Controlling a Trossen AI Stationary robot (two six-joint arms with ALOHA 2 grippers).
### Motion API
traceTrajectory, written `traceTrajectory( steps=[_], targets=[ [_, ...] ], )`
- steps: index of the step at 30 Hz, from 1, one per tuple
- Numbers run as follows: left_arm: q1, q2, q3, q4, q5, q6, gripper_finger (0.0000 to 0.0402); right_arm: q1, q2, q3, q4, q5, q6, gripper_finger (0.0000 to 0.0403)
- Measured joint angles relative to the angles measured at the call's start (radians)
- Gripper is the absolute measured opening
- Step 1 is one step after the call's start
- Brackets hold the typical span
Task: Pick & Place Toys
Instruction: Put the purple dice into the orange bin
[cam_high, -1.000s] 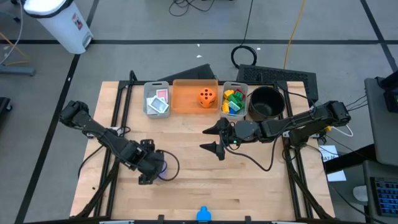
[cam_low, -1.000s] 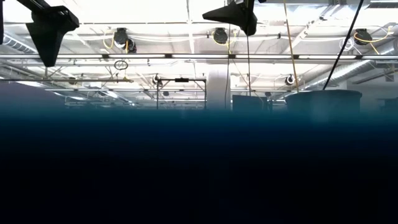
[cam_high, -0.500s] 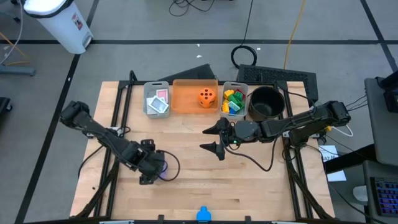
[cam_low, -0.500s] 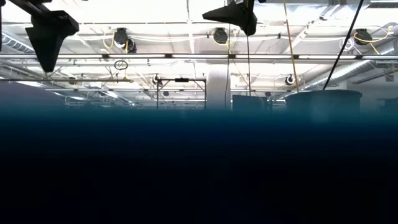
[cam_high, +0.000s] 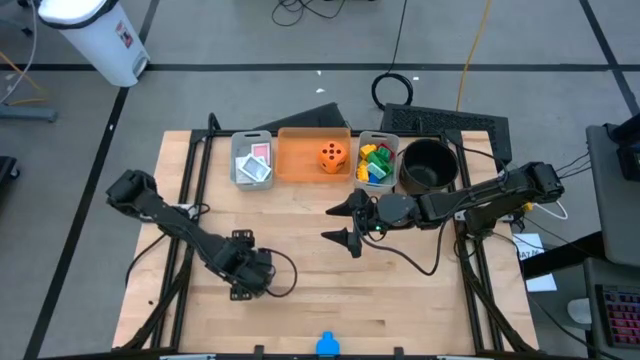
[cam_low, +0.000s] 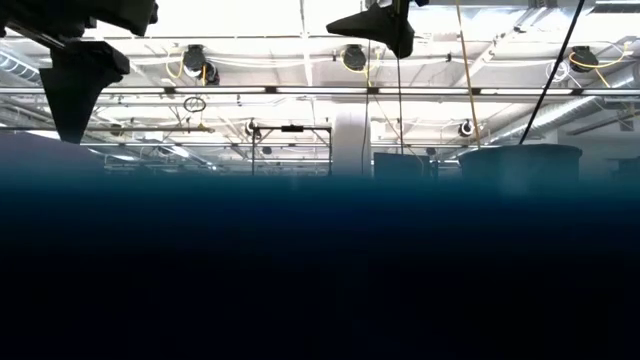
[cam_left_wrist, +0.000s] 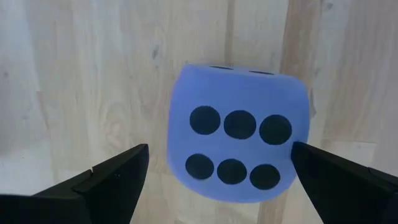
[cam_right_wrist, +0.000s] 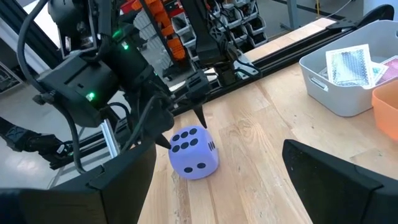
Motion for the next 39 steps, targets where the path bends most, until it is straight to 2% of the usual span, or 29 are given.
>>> traceTrajectory(
  steps=[10, 24, 30, 35, 39],
  targets=[
    [0.0, 0.019, 0.001, 0.091, 0.005, 0.029, 0.04, 0.0, 0.0, 0.0, -0.013, 0.0, 0.011, 0.0341],
    [0.034, 0.012, 0.008, -0.02, 0.055, 0.033, 0.04, 0.0, 0.0, 0.0, -0.019, 0.0, 0.005, 0.0341],
    [0.028, 0.013, 0.014, -0.013, 0.077, -0.014, 0.04, 0.0, 0.0, 0.0, -0.02, 0.0, 0.004, 0.0341],
    [0.024, 0.013, 0.015, -0.019, 0.15, -0.016, 0.04, 0.0, 0.0, 0.0, -0.02, 0.0, 0.004, 0.0341],
    [0.026, 0.005, 0.016, -0.017, 0.148, -0.042, 0.04, -0.001, 0.0, 0.0, -0.02, 0.001, -0.008, 0.0341]
  ],
)
